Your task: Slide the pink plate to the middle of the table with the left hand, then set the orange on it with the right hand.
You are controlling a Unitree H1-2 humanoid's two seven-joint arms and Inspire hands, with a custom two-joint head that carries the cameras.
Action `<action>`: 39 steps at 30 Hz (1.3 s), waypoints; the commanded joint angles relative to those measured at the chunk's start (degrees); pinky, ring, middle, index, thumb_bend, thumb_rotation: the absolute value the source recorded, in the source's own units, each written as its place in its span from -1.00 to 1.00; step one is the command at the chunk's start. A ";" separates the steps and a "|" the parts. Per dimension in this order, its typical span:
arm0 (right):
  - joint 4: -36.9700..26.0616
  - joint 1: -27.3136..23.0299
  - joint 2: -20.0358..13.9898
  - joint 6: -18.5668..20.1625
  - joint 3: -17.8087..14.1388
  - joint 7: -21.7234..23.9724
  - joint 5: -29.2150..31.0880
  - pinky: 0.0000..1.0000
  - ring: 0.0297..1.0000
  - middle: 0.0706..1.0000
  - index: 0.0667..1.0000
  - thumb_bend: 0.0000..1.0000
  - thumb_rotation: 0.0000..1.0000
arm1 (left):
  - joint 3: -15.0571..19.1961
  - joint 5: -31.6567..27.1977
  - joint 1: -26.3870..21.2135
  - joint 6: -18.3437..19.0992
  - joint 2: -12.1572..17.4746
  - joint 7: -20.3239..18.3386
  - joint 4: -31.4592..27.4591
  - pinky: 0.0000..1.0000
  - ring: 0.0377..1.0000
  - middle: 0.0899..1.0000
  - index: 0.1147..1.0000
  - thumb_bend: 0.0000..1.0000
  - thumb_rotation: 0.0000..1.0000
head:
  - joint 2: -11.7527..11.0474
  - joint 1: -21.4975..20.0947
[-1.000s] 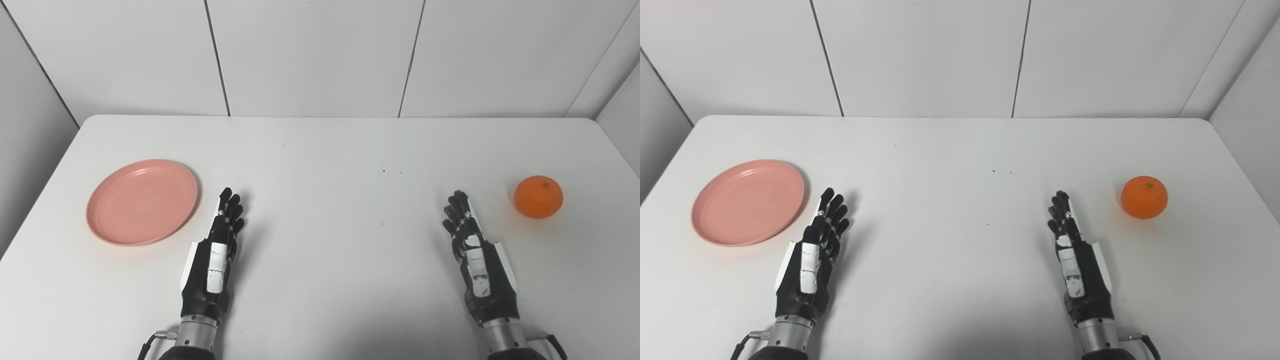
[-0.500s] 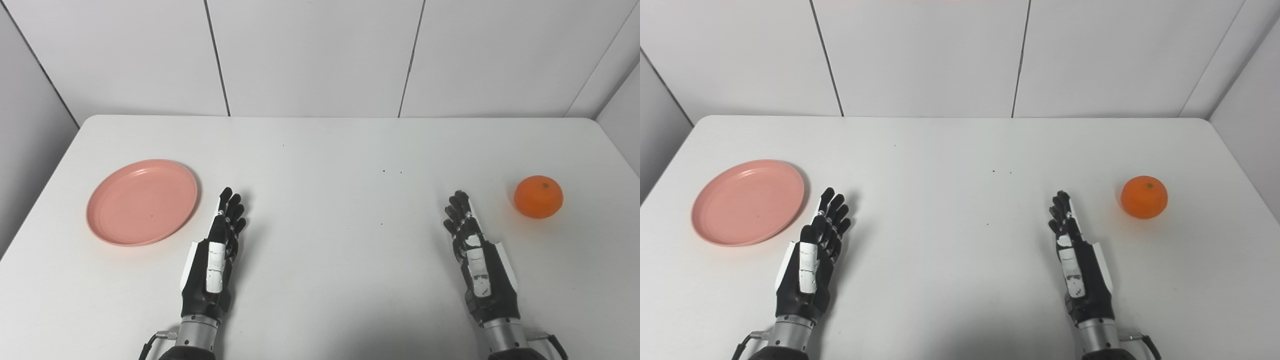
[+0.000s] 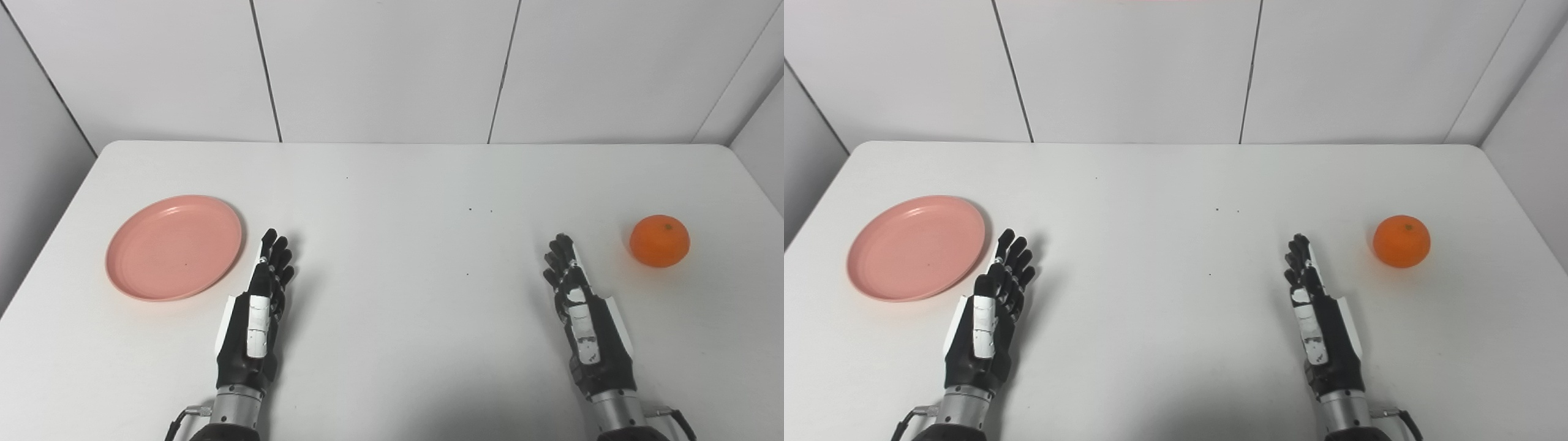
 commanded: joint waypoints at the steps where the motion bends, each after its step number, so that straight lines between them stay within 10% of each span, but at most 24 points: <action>1: 0.12 1.58 -0.09 -0.11 -0.98 -0.99 -0.22 1.00 1.00 1.00 1.00 1.00 1.00 | 0.62 0.52 11.73 -2.08 0.73 0.21 -3.07 1.00 1.00 1.00 1.00 0.87 1.00 | 0.02 0.04; 26: -0.76 1.83 -0.19 1.24 -1.66 -0.91 0.01 1.00 1.00 1.00 1.00 1.00 1.00 | 0.45 3.18 12.11 -1.49 0.18 1.16 -3.48 1.00 1.00 1.00 1.00 0.92 1.00 | -0.45 2.28; 39: 5.23 3.49 -3.99 -5.33 -4.15 1.80 3.36 1.00 1.00 1.00 1.00 0.97 1.00 | -2.91 6.36 13.40 -7.65 -3.04 4.44 1.26 1.00 1.00 1.00 1.00 1.00 1.00 | -10.63 14.59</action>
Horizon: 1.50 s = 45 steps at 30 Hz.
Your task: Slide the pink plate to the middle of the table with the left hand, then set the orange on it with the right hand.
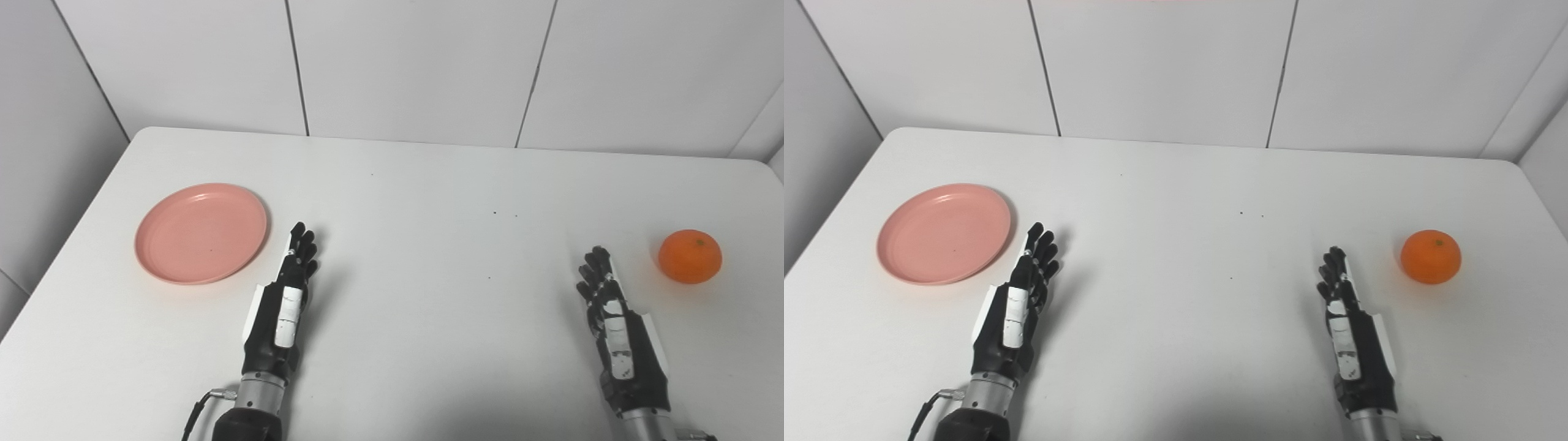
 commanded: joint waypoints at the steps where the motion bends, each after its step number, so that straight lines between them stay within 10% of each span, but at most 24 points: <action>1: 5.35 2.78 -2.27 -6.77 -2.36 1.30 2.33 1.00 1.00 1.00 1.00 0.96 1.00 | -0.42 2.03 13.31 -6.55 -2.65 2.30 -0.21 1.00 1.00 1.00 1.00 1.00 1.00 | -0.99 1.44; 16: 14.24 1.02 -4.49 -13.15 -4.28 3.65 6.00 1.00 1.00 1.00 1.00 1.00 1.00 | -3.95 5.48 11.28 -13.11 -3.26 6.71 6.85 1.00 1.00 1.00 1.00 1.00 0.89 | -7.85 8.74; 45: 12.50 0.00 -3.64 -11.74 -3.84 3.46 5.78 1.00 1.00 1.00 1.00 1.00 1.00 | -3.22 1.93 10.48 -11.13 -3.01 7.20 4.57 1.00 1.00 1.00 1.00 1.00 0.83 | -2.28 10.45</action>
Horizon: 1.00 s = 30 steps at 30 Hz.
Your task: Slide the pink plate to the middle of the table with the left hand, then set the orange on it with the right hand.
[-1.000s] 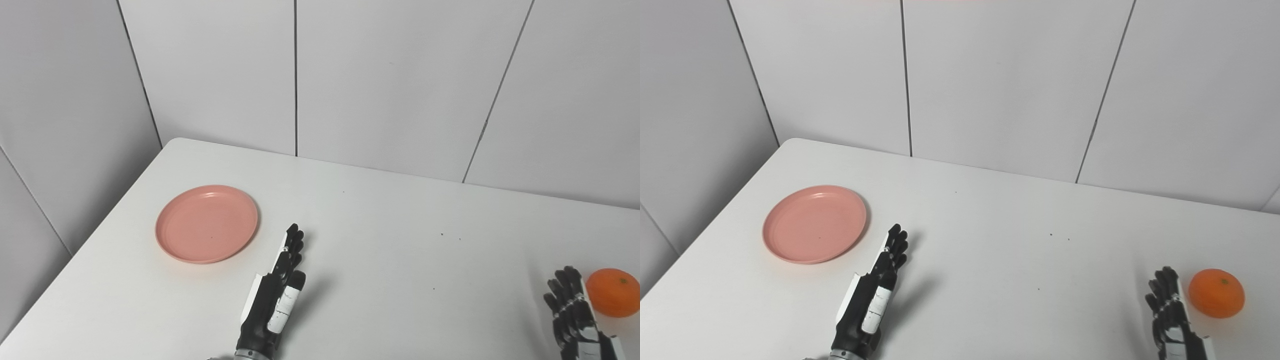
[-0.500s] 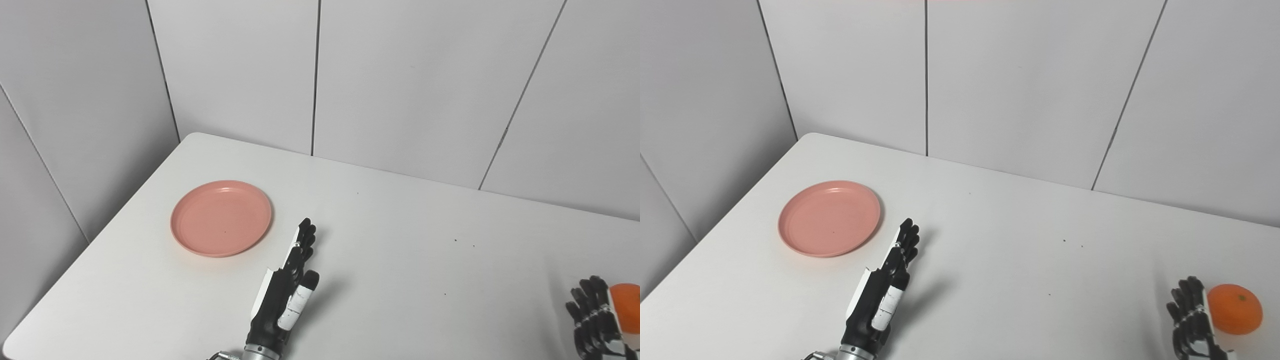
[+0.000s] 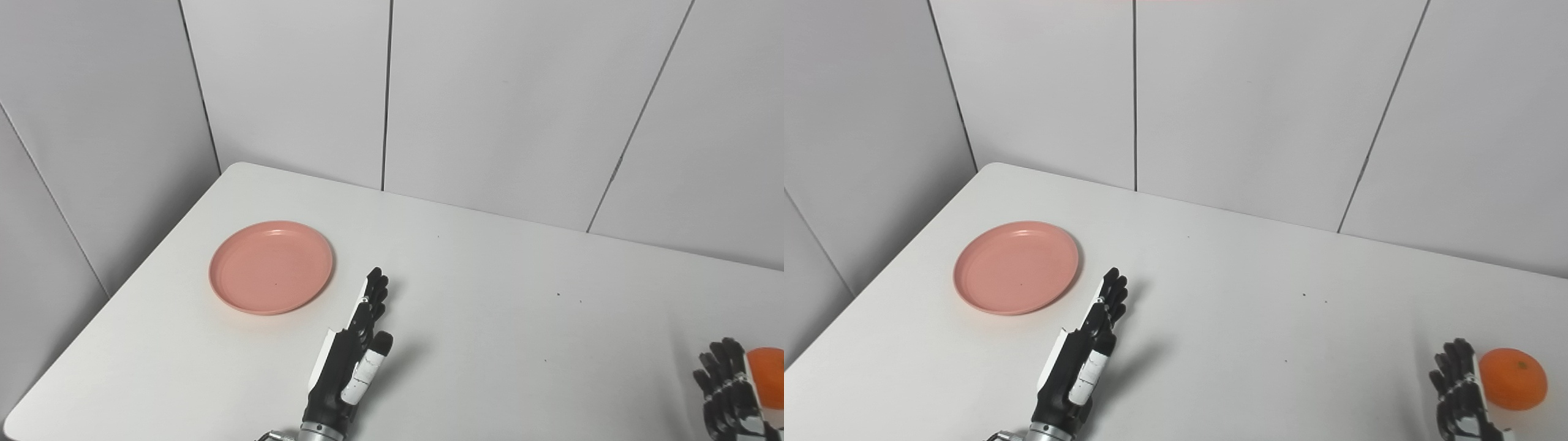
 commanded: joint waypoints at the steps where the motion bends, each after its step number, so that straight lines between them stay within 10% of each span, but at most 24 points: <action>1: 6.08 2.81 1.28 -2.22 0.23 0.18 0.21 1.00 1.00 1.00 1.00 1.00 1.00 | 0.89 -1.51 10.20 -1.22 -2.17 1.01 1.45 1.00 1.00 1.00 1.00 1.00 0.83 | 0.74 0.08; 10: 3.97 2.27 2.38 -0.92 -0.05 -1.06 0.05 1.00 1.00 1.00 1.00 1.00 1.00 | 1.61 -3.43 6.76 3.78 -1.81 0.55 -3.64 1.00 1.00 1.00 1.00 0.95 0.97 | 0.71 0.55; 19: 3.63 1.83 1.95 -0.39 0.58 0.00 0.62 1.00 1.00 1.00 1.00 1.00 1.00 | 1.42 -5.56 -2.52 18.27 0.72 -2.94 -15.87 1.00 1.00 1.00 1.00 1.00 0.97 | 0.47 0.71; 30: 3.86 1.27 2.57 -1.27 0.54 0.06 0.13 1.00 1.00 1.00 1.00 0.97 1.00 | 8.48 -6.34 -11.93 20.51 3.61 -3.96 -17.76 1.00 1.00 1.00 1.00 1.00 1.00 | -0.11 0.49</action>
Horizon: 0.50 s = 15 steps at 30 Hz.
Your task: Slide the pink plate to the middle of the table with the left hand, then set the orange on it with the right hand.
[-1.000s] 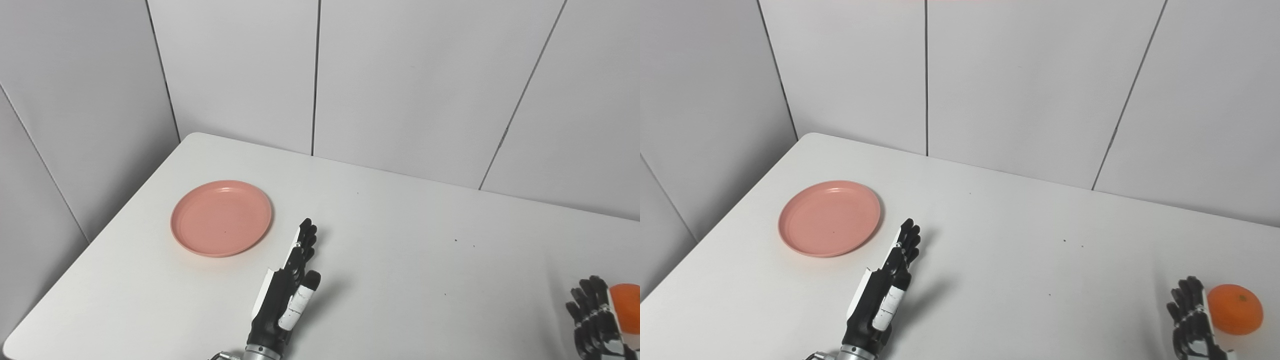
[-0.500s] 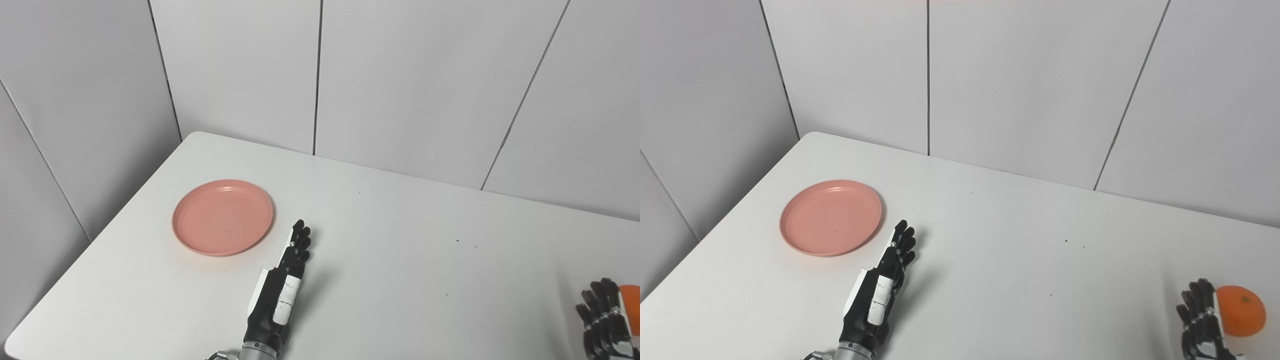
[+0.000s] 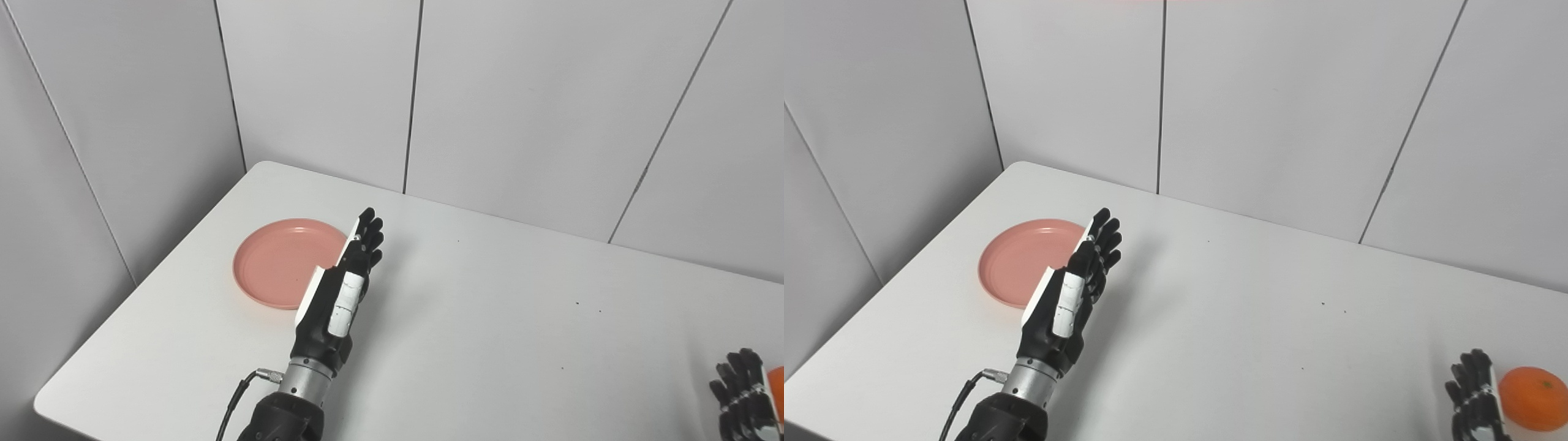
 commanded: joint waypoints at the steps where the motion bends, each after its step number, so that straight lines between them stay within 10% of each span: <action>1: 3.26 1.53 1.90 -1.45 1.08 0.24 0.50 1.00 1.00 1.00 1.00 0.96 1.00 | 1.35 -0.77 -2.55 -1.12 1.43 -0.94 -0.82 1.00 1.00 1.00 1.00 1.00 1.00 | 0.10 -0.11; 15: 4.02 1.40 2.49 -1.76 0.66 0.13 0.96 1.00 1.00 1.00 1.00 0.91 1.00 | 10.14 -9.26 -11.94 -1.02 12.39 -5.92 2.64 1.00 0.92 1.00 1.00 0.98 1.00 | -0.12 0.21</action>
